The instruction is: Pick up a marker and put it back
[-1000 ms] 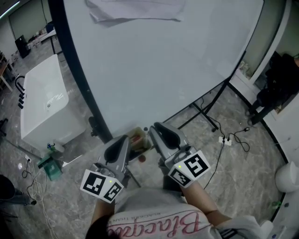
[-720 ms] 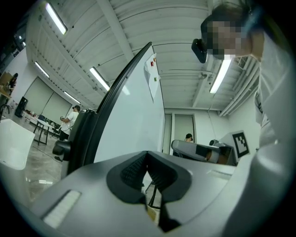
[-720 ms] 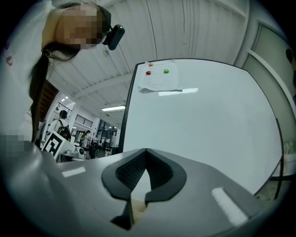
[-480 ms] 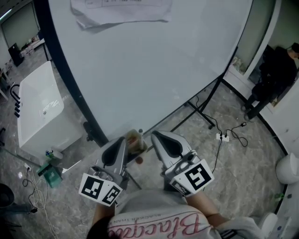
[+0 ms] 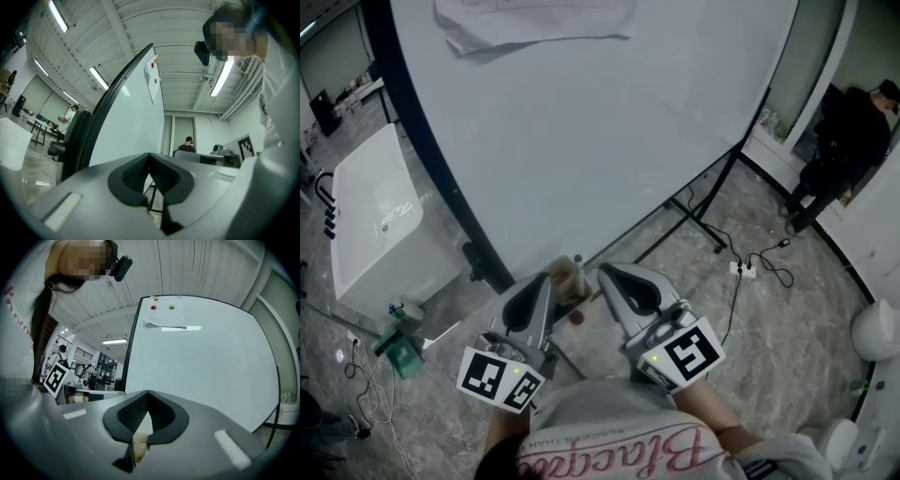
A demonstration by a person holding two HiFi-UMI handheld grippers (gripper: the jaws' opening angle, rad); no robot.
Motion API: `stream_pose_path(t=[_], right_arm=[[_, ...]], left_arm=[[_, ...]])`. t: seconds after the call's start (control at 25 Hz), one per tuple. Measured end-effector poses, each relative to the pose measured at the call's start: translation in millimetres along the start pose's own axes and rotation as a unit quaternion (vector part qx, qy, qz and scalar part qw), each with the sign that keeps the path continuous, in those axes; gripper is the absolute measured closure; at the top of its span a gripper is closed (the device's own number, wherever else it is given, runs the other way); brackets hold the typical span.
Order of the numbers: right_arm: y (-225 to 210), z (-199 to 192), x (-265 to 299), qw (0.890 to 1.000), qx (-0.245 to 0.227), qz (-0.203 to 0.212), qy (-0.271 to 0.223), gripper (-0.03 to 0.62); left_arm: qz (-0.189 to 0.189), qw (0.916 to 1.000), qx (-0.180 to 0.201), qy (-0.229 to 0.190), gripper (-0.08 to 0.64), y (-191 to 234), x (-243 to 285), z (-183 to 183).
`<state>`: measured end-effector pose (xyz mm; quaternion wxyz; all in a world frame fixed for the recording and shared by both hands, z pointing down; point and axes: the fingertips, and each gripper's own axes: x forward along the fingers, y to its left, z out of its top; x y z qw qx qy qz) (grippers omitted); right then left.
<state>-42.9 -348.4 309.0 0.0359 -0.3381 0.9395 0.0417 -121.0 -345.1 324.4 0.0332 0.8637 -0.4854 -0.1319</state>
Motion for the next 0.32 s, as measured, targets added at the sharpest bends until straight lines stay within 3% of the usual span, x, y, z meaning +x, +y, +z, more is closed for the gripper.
stream_pose_path(t=[0.32], right_arm=[[3.5,-6.0,-4.5,1.000,0.001,-0.002,0.014,0.592]], left_arm=[[0.001,1.0000,-0.001,0.009,0.560,-1.7,-5.5,-4.0]])
